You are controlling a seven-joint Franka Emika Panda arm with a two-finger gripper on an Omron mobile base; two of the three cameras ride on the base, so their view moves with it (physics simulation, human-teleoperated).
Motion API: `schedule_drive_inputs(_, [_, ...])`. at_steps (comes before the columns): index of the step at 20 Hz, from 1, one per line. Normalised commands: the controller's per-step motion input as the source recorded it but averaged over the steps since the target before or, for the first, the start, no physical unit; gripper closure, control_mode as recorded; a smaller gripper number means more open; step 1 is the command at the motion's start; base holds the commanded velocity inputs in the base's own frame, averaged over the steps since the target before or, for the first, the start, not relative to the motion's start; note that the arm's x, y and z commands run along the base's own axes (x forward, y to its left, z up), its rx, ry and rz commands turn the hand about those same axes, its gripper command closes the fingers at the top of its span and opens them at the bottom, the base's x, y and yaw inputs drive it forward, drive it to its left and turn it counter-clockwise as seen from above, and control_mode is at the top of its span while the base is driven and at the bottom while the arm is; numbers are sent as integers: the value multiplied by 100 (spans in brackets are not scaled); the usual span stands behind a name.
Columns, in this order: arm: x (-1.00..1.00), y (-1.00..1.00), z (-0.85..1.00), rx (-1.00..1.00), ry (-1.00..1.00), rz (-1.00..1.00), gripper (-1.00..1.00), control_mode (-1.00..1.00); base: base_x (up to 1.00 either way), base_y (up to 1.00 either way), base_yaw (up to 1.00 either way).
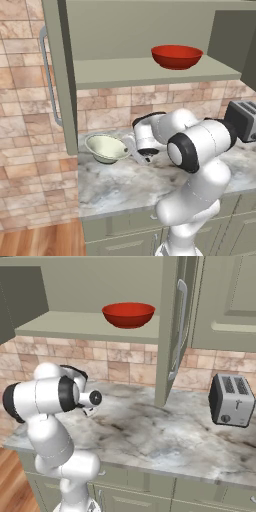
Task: Open the cabinet. Pick the bowls from the counter and place them in the cabinet. Then close the cabinet.
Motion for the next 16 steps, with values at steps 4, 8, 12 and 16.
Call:
schedule_drive_inputs(4, [-10,0,11,0,-19,0,100,-100,0,0,0])
schedule_drive_inputs(8, [-53,-13,78,0,-41,0,100,-100,0,0,0])
schedule_drive_inputs(12, [-63,-40,100,0,-45,0,100,-100,0,0,0])
schedule_drive_inputs(16, [-64,-47,99,0,-30,-1,100,-100,0,0,0])
